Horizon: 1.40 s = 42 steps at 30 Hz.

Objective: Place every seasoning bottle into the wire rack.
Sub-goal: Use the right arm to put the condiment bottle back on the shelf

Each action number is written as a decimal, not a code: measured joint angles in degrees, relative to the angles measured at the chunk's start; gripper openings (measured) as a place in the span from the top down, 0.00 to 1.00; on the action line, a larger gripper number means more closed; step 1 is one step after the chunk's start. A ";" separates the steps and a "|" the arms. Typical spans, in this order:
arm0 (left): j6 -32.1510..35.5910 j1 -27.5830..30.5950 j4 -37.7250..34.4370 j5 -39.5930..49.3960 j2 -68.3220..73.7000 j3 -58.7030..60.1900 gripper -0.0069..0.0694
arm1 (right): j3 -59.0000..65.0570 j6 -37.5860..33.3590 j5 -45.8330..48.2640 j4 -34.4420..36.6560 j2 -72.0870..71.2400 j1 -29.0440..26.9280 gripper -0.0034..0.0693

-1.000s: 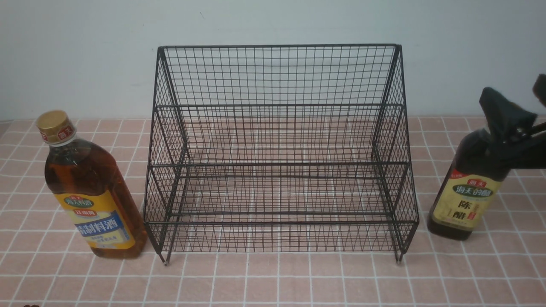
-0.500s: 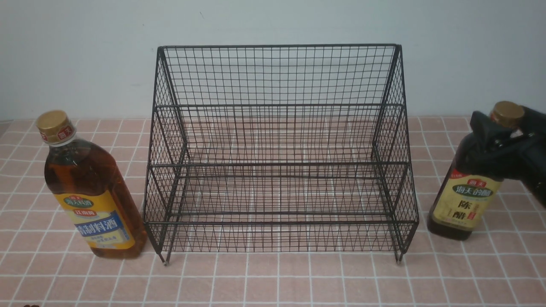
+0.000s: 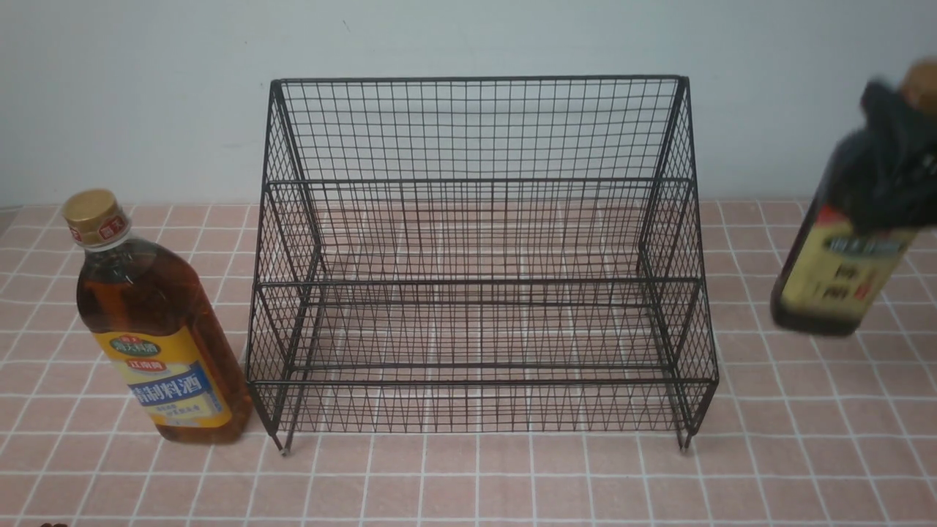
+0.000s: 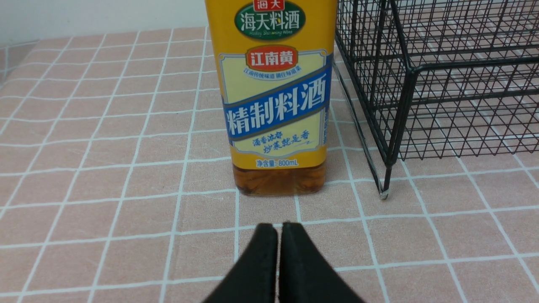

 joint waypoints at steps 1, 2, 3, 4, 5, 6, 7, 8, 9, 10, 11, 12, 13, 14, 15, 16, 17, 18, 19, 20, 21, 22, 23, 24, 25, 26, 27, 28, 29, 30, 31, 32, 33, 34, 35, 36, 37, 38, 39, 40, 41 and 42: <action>0.00 0.00 0.00 0.00 0.00 0.00 0.92 | -2.40 2.15 0.04 -3.67 -1.41 0.00 0.50; 0.00 0.00 0.00 0.00 0.00 0.00 0.92 | -4.23 3.69 0.06 -5.70 -2.12 0.00 0.50; 0.00 0.00 0.00 0.00 0.00 0.00 0.92 | -6.16 5.89 0.13 -8.09 -2.87 0.00 0.50; 0.00 0.00 0.00 0.00 0.00 0.00 0.92 | -8.09 8.33 0.24 -10.12 -3.45 0.00 0.50; 0.00 0.00 0.00 0.00 0.00 0.00 0.92 | -9.63 10.92 0.31 -11.49 -3.72 0.00 0.50; 0.00 0.00 0.00 0.00 0.00 0.00 0.92 | -11.92 14.11 0.31 -13.51 -3.96 0.02 0.50; 0.00 0.00 0.00 0.00 0.00 0.00 0.92 | -13.34 16.26 0.38 -14.34 -3.96 0.02 0.50; 0.00 0.00 0.00 0.00 0.00 0.00 0.92 | -14.96 18.95 0.51 -15.71 -3.90 0.06 0.50; 0.00 0.00 0.00 0.00 0.00 0.00 0.92 | -16.66 22.11 0.65 -17.60 -3.74 0.06 0.50; 0.00 0.00 0.00 0.00 0.00 0.00 0.92 | -17.68 24.13 0.72 -18.94 -3.43 0.06 0.50; 0.00 0.00 0.00 0.00 0.00 0.00 0.92 | -19.01 26.95 0.77 -21.09 -2.78 0.06 0.50; 0.00 0.00 0.00 0.00 0.00 0.00 0.92 | -19.01 26.95 0.86 -21.44 -2.78 0.06 0.50; 0.00 0.00 0.00 0.00 0.00 0.00 0.92 | -20.46 29.98 0.87 -23.98 -1.91 0.06 0.50; 0.00 0.00 0.00 0.00 0.00 0.00 0.92 | -21.16 31.91 0.87 -25.69 -1.12 0.06 0.50; 0.00 0.00 0.00 0.00 0.00 0.00 0.92 | -21.70 34.14 0.87 -27.50 -0.13 0.06 0.50; 0.00 0.00 0.00 0.00 0.00 0.00 0.92 | -22.08 36.06 0.87 -28.88 0.73 0.06 0.50; 0.00 0.00 0.00 0.00 0.00 0.00 0.92 | -22.18 36.93 0.87 -29.62 1.28 0.06 0.50; 0.00 0.00 0.00 0.00 0.00 0.00 0.92 | -22.19 38.12 0.92 -30.88 2.31 0.13 0.50; 0.00 0.00 0.00 0.00 0.00 0.00 0.92 | -22.19 38.91 1.15 -31.53 3.01 0.30 0.50; 0.00 0.00 0.00 0.00 0.00 0.00 0.92 | -22.19 39.54 1.59 -32.01 3.90 0.78 0.50; 0.00 0.00 0.00 0.00 0.00 0.00 0.92 | -22.19 39.65 1.64 -32.16 4.24 0.98 0.50; 0.00 0.00 0.00 0.00 0.00 0.00 0.92 | -22.19 39.80 2.21 -32.27 5.96 2.22 0.50; 0.00 0.00 0.00 0.00 0.00 0.00 0.92 | -22.19 39.80 2.21 -32.27 6.13 2.35 0.50; 0.00 0.00 0.00 0.00 0.00 0.00 0.92 | -22.19 39.61 2.21 -31.77 7.27 3.21 0.50; 0.00 0.00 0.00 0.00 0.00 0.00 0.92 | -22.19 39.43 2.21 -31.17 8.02 4.10 0.50; 0.00 0.00 0.00 0.00 0.00 0.00 0.92 | -22.19 38.65 2.15 -29.83 8.74 4.81 0.50; 0.00 0.00 0.00 0.00 0.00 0.00 0.92 | -22.19 38.50 2.15 -29.55 8.89 4.96 0.50; 0.00 0.00 0.00 0.00 0.00 0.00 0.92 | -22.19 37.66 2.11 -28.25 9.47 5.49 0.50; 0.00 0.00 0.00 0.00 0.00 0.00 0.92 | -22.19 36.13 2.11 -25.51 10.50 6.33 0.50; 0.00 0.00 0.00 0.00 0.00 0.00 0.92 | -22.19 35.05 2.11 -23.35 11.22 6.83 0.50; 0.00 0.00 0.00 0.00 0.00 0.00 0.92 | -22.19 33.02 2.17 -20.21 12.18 7.47 0.50; 0.00 0.00 0.00 0.00 0.00 0.00 0.92 | -22.19 33.02 2.17 -20.21 12.18 7.47 0.50; 0.00 0.00 0.00 0.00 0.00 0.00 0.92 | -22.19 30.67 2.22 -17.14 13.04 8.01 0.50; 0.00 0.00 0.00 0.00 0.00 0.00 0.92 | -22.19 28.89 2.22 -14.96 13.61 8.39 0.50; 0.00 0.00 0.00 0.00 0.00 0.00 0.92 | -22.19 26.85 2.22 -12.44 14.33 8.81 0.50; 0.00 0.00 0.00 0.00 0.00 0.00 0.92 | -22.19 25.16 2.22 -10.84 14.82 9.13 0.50; 0.00 0.00 0.00 0.00 0.00 0.00 0.92 | -22.19 23.80 2.22 -9.32 15.31 9.39 0.50; 0.00 0.00 0.00 0.00 0.00 0.00 0.92 | -22.19 22.50 2.22 -7.52 15.96 9.75 0.50; 0.00 0.00 0.00 0.00 0.00 0.00 0.92 | -22.19 20.88 2.22 -5.99 16.61 10.08 0.50; 0.00 0.00 0.00 0.00 0.00 0.00 0.92 | -22.19 19.13 2.22 -4.56 17.27 10.43 0.50; 0.00 0.00 0.00 0.00 0.00 0.00 0.92 | -22.19 18.40 2.35 -3.60 17.73 10.74 0.50; 0.00 0.00 0.00 0.00 0.00 0.00 0.92 | -22.19 16.95 2.50 -2.58 18.41 11.13 0.50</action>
